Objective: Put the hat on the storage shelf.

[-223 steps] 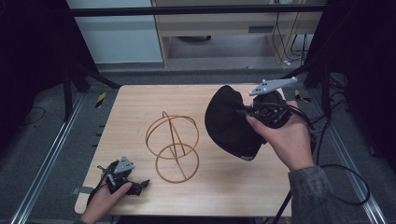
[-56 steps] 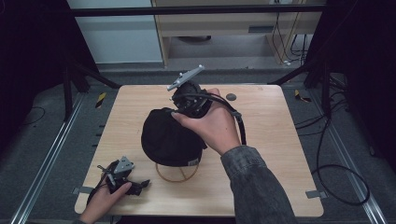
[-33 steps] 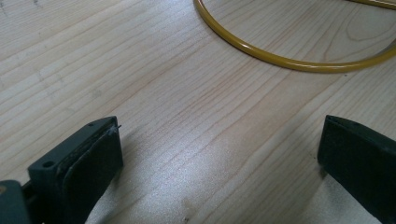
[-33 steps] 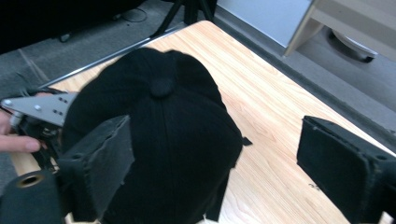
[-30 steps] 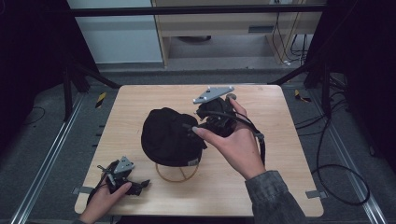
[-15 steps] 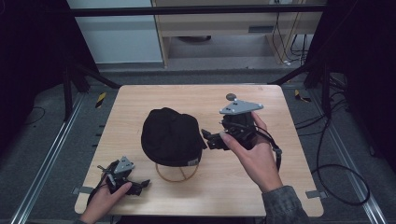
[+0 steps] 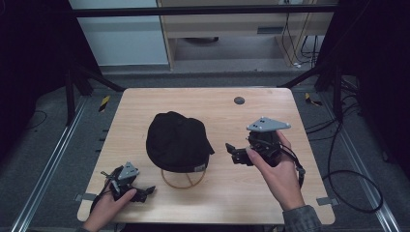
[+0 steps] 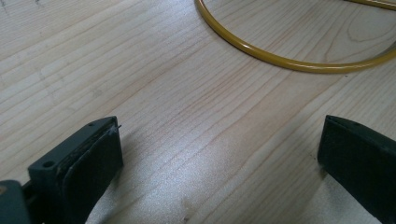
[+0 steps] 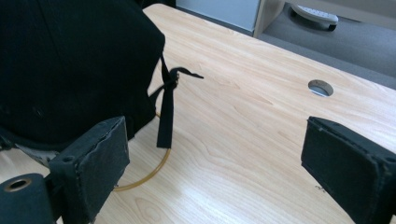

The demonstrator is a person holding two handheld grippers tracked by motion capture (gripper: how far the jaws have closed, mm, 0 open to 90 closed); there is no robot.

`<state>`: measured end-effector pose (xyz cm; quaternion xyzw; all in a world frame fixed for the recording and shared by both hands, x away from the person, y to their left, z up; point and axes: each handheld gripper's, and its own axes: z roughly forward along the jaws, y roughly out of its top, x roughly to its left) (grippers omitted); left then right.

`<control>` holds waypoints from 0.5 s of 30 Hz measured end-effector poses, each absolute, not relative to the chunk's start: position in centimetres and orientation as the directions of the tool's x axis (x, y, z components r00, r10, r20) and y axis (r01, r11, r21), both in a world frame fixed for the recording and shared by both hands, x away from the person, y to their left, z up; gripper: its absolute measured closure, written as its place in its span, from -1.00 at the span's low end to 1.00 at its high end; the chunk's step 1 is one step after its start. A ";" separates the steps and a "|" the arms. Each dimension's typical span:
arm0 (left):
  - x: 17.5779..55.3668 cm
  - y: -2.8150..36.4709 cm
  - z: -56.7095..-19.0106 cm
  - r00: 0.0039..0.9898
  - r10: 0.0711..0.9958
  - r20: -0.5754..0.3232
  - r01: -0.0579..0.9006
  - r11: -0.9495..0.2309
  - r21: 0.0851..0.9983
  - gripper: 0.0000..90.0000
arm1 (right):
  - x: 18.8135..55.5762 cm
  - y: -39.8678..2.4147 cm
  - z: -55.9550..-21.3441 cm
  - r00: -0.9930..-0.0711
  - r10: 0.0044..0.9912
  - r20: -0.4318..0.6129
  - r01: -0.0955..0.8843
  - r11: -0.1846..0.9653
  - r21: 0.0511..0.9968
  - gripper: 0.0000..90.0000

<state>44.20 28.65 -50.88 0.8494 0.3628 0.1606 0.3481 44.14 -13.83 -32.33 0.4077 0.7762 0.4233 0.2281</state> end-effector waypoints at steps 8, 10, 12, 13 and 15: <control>44.2 28.6 -50.9 0.685 0.728 0.020 0.505 -0.494 0.708 -1.00 | 43.8 -14.6 -33.7 -0.567 0.824 -0.015 0.445 0.321 0.836 -0.83; 44.2 28.6 -50.9 0.684 0.729 0.020 0.506 -0.493 0.708 -1.00 | 43.7 -14.8 -34.0 -0.565 0.825 -0.014 0.448 0.321 0.834 -0.83; 44.2 28.6 -50.9 0.685 0.728 0.020 0.505 -0.494 0.708 -1.00 | 43.6 -15.0 -34.5 -0.565 0.825 -0.015 0.447 0.321 0.835 -0.84; 44.2 28.6 -50.9 0.685 0.728 0.020 0.505 -0.494 0.708 -1.00 | 43.6 -15.1 -34.7 -0.565 0.825 -0.013 0.450 0.321 0.834 -0.84; 44.2 28.6 -50.9 0.684 0.729 0.020 0.505 -0.494 0.708 -1.00 | 43.5 -15.3 -35.4 -0.565 0.825 -0.021 0.452 0.330 0.829 -0.85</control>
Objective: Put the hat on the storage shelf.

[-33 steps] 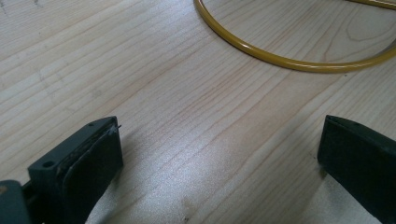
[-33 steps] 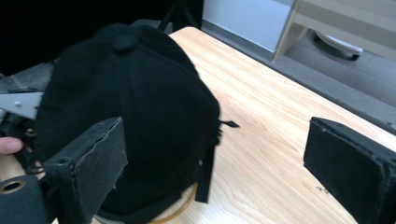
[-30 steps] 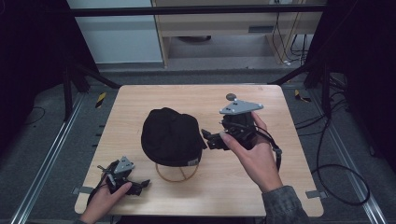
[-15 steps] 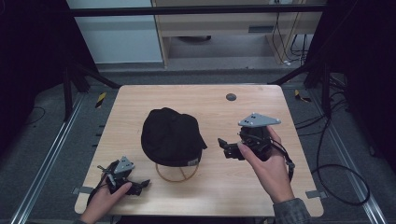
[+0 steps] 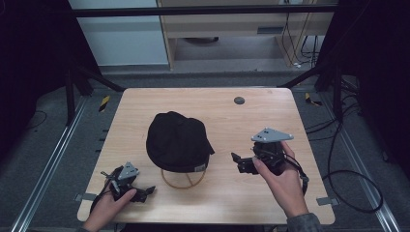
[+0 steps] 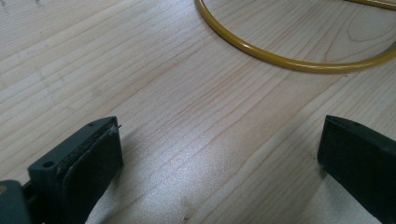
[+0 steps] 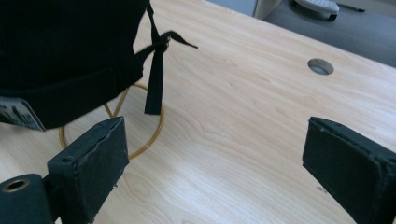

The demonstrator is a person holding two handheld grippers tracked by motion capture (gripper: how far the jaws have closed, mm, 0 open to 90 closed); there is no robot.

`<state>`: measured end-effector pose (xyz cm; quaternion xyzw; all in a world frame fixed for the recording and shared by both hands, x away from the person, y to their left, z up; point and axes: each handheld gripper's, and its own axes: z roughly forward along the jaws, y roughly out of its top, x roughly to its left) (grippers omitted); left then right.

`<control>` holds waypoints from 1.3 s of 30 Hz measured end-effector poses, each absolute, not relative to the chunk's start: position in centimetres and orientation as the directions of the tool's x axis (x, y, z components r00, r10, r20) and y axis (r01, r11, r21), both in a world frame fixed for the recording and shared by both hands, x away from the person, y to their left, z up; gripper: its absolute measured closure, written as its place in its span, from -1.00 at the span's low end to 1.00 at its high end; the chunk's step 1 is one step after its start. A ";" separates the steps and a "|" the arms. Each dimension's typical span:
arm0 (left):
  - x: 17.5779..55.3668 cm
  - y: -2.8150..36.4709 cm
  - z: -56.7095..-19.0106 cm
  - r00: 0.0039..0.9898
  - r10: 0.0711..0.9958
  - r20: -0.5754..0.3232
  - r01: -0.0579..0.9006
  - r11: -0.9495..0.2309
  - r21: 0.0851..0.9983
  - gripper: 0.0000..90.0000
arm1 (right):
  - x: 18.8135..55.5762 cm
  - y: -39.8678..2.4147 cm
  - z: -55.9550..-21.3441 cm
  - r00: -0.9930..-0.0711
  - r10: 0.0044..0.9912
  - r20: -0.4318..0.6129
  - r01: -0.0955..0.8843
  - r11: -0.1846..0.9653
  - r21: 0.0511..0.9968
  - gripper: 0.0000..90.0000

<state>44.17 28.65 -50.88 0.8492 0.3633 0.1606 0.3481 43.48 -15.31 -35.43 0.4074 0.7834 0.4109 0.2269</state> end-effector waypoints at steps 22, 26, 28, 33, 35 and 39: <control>44.1 28.7 -50.9 0.683 0.730 0.020 0.506 -0.493 0.707 -1.00 | 44.2 -17.0 -40.2 -0.507 0.862 0.001 0.516 0.303 0.801 -0.85; 44.1 28.7 -50.9 0.683 0.730 0.020 0.506 -0.493 0.707 -1.00 | 44.3 -17.3 -40.7 -0.498 0.867 -0.008 0.526 0.309 0.792 -0.85; 44.1 28.7 -50.9 0.683 0.730 0.020 0.506 -0.493 0.707 -1.00 | 44.3 -17.5 -40.9 -0.495 0.869 -0.016 0.523 0.313 0.793 -0.84; 44.1 28.7 -50.9 0.684 0.729 0.021 0.505 -0.494 0.707 -1.00 | 44.5 -17.7 -41.7 -0.486 0.874 -0.009 0.534 0.304 0.789 -0.84; 44.1 28.7 -50.9 0.683 0.730 0.020 0.506 -0.493 0.707 -1.00 | 44.7 -17.7 -42.3 -0.484 0.875 -0.009 0.540 0.307 0.784 -0.84; 44.1 28.7 -50.9 0.684 0.729 0.021 0.506 -0.494 0.707 -1.00 | 45.0 -17.7 -43.6 -0.468 0.884 -0.011 0.557 0.305 0.772 -0.86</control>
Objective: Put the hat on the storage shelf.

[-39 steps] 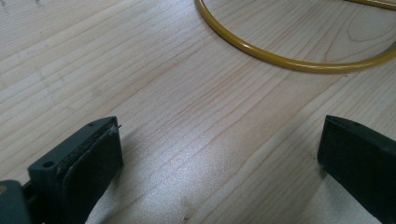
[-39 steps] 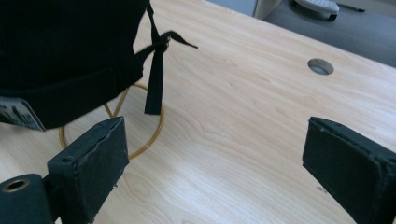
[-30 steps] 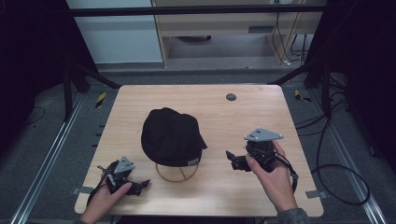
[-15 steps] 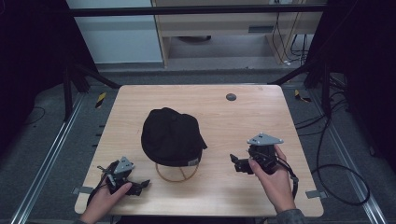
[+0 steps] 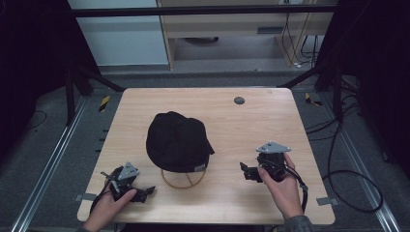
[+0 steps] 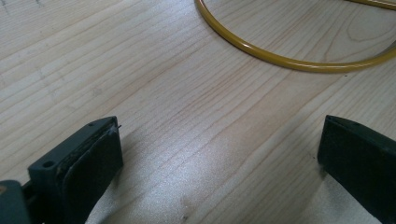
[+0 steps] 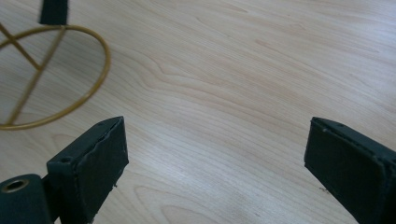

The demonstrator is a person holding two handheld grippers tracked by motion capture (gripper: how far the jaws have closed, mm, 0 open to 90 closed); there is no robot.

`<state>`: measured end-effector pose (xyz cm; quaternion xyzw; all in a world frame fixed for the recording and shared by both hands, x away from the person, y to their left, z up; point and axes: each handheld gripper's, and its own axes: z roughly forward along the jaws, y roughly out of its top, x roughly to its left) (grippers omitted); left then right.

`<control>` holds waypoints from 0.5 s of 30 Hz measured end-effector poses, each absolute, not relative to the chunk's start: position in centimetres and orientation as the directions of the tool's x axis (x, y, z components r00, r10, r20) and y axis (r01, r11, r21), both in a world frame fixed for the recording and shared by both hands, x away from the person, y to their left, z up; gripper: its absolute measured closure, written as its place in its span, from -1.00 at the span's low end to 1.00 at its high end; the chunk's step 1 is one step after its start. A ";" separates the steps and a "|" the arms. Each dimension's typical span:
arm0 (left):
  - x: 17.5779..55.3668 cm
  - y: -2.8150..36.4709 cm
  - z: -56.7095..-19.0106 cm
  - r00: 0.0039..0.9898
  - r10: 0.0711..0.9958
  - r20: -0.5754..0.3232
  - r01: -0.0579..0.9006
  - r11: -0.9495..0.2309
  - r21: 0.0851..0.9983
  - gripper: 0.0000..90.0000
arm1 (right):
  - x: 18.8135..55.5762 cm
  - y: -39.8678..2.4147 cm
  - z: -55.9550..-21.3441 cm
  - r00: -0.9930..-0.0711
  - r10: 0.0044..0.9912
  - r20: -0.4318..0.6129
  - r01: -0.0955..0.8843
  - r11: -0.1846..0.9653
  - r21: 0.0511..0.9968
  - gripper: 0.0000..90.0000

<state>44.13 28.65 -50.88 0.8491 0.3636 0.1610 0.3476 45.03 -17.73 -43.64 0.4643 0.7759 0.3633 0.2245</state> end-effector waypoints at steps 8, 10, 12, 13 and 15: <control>44.1 28.7 -50.9 0.683 0.730 0.020 0.506 -0.493 0.707 -1.00 | 45.4 -17.0 -45.9 -0.466 0.885 0.005 0.594 0.308 0.743 -0.85; 44.1 28.7 -50.9 0.684 0.729 0.021 0.505 -0.494 0.707 -1.00 | 45.4 -16.9 -46.4 -0.465 0.885 0.014 0.599 0.303 0.741 -0.85; 44.1 28.7 -50.9 0.683 0.730 0.021 0.506 -0.493 0.707 -1.00 | 45.5 -16.8 -47.0 -0.465 0.885 0.018 0.609 0.305 0.733 -0.85; 44.1 28.6 -50.9 0.683 0.730 0.020 0.506 -0.493 0.707 -1.00 | 45.5 -16.8 -47.0 -0.465 0.885 0.018 0.609 0.305 0.733 -0.85; 44.1 28.6 -50.9 0.683 0.730 0.020 0.506 -0.493 0.707 -1.00 | 45.5 -16.8 -47.5 -0.461 0.887 0.031 0.619 0.296 0.728 -0.84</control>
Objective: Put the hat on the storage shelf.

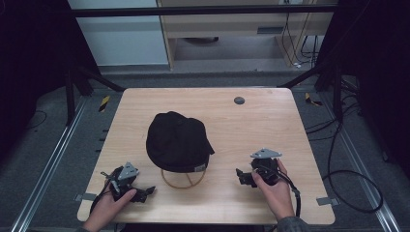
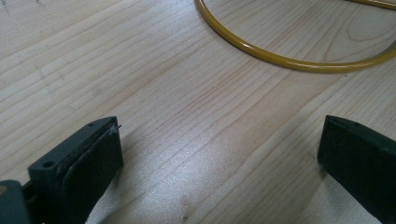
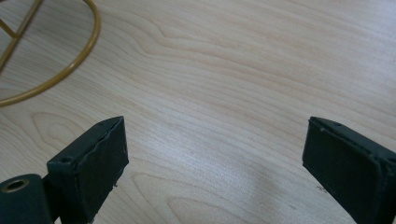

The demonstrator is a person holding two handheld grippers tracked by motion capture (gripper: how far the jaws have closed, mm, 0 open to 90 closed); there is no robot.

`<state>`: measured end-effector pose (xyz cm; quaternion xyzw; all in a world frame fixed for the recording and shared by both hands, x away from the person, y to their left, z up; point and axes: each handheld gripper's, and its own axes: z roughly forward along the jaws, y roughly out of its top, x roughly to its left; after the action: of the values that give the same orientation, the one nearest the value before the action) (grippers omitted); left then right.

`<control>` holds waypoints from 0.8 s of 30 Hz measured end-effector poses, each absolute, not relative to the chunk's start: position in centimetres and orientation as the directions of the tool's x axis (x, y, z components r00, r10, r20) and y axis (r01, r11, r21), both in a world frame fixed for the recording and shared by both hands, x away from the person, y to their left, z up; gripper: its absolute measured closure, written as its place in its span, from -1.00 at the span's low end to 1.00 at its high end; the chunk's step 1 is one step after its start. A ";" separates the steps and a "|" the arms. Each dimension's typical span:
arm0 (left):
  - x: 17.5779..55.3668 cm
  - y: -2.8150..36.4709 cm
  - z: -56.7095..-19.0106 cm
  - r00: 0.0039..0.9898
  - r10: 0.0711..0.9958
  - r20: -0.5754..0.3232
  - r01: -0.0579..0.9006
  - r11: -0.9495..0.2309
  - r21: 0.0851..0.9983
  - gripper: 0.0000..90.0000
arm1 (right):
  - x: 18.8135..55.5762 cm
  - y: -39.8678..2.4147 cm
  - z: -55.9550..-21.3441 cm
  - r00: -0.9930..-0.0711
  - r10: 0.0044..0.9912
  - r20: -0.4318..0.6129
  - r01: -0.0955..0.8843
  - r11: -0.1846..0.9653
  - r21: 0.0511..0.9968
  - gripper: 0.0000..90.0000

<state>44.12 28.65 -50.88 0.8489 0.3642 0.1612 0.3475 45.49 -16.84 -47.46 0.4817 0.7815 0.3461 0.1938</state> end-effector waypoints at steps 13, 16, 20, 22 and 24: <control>44.1 28.7 -50.9 0.683 0.730 0.021 0.506 -0.493 0.707 -1.00 | 46.0 -16.7 -49.4 -0.444 0.895 0.039 0.642 0.288 0.710 -0.84; 44.1 28.6 -50.9 0.683 0.730 0.020 0.507 -0.493 0.707 -1.00 | 46.3 -16.7 -49.9 -0.426 0.903 0.052 0.650 0.266 0.712 -0.83; 44.1 28.6 -50.9 0.683 0.730 0.020 0.506 -0.493 0.707 -1.00 | 46.8 -16.5 -50.7 -0.412 0.909 0.055 0.650 0.251 0.717 -0.84; 44.1 28.6 -50.9 0.683 0.730 0.020 0.506 -0.493 0.707 -1.00 | 46.9 -16.3 -50.8 -0.406 0.913 0.043 0.643 0.252 0.724 -0.84; 44.1 28.6 -50.9 0.683 0.730 0.020 0.506 -0.493 0.708 -1.00 | 47.1 -16.2 -51.0 -0.393 0.918 0.048 0.635 0.234 0.736 -0.84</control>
<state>44.12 28.65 -50.88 0.8488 0.3642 0.1612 0.3477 47.14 -16.16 -50.99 0.5118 0.7586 0.3482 0.2034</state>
